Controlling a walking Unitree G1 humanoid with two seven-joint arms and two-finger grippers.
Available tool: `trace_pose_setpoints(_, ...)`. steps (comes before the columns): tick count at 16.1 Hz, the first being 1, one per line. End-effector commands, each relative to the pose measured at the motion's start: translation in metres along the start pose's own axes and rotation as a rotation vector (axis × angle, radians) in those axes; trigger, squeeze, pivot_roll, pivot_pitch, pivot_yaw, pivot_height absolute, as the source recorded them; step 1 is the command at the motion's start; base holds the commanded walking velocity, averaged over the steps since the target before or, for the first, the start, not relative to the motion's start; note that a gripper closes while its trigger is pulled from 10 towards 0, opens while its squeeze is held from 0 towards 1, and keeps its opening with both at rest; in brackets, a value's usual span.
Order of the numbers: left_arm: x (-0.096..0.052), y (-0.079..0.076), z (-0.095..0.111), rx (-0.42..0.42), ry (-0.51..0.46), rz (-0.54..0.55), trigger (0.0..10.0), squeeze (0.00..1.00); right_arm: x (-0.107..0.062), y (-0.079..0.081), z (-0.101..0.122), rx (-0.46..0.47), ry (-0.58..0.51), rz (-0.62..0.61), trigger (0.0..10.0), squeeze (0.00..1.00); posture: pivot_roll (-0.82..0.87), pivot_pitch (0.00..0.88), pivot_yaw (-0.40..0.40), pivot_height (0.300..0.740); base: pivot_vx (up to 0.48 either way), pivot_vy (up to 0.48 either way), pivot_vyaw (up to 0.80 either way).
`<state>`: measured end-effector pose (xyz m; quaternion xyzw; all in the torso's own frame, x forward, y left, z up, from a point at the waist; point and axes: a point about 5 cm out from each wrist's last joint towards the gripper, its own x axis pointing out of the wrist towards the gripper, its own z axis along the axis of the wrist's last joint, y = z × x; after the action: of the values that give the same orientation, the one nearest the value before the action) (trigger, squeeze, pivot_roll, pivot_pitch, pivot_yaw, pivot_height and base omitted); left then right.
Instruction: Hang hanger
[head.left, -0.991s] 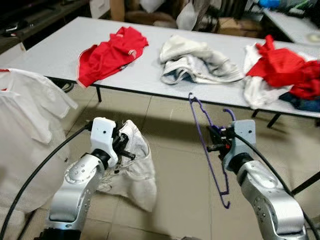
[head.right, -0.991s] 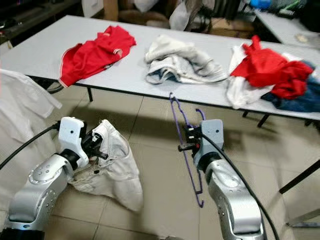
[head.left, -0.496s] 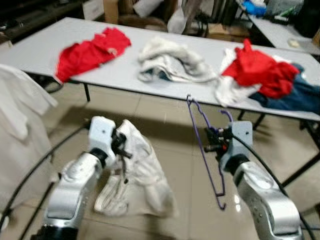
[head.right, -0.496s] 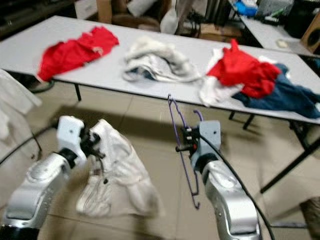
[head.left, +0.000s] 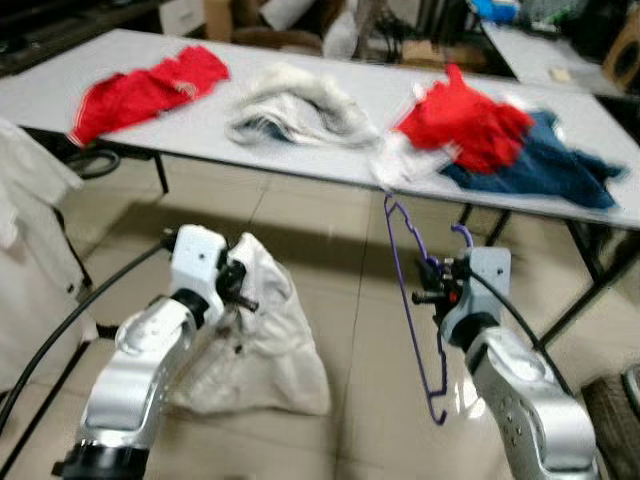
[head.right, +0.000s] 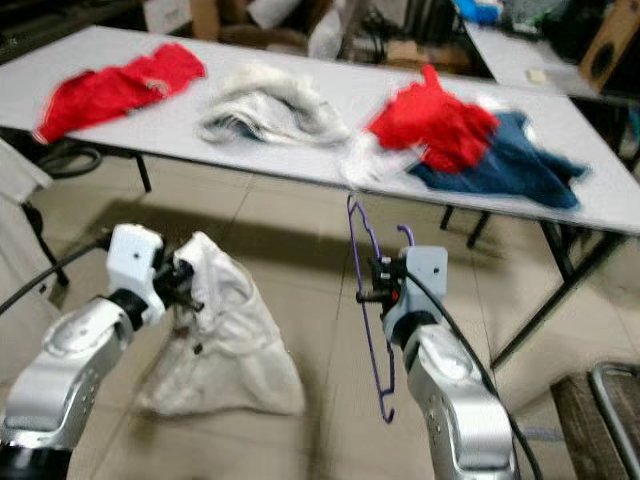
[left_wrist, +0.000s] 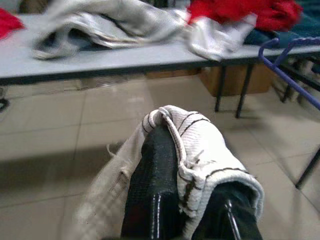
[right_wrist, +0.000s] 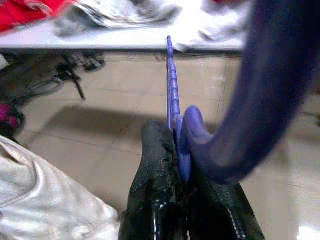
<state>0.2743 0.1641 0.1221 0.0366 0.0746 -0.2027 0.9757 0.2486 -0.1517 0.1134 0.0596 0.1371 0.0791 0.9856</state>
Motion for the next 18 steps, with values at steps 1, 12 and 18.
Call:
trace_pose_setpoints(1,0.005,-0.012,0.016,0.051,-0.078,-0.043,10.0,0.00,-0.001,-0.001,0.005,-0.007,-0.007,0.012,10.0,0.00,-0.04,0.046,-0.005,0.740,0.000,0.000,0.00)
trace_pose_setpoints(12,0.005,-0.012,0.017,-0.037,-0.082,-0.040,10.0,0.00,-0.001,-0.010,0.014,-0.084,-0.024,0.043,10.0,0.00,-0.05,0.050,-0.024,0.740,0.077,0.000,-0.22)
trace_pose_setpoints(18,0.007,-0.010,0.021,-0.031,-0.089,-0.050,10.0,0.00,-0.004,-0.011,0.017,-0.114,-0.024,0.060,10.0,0.00,-0.06,0.045,-0.022,0.740,0.315,0.000,-0.39)
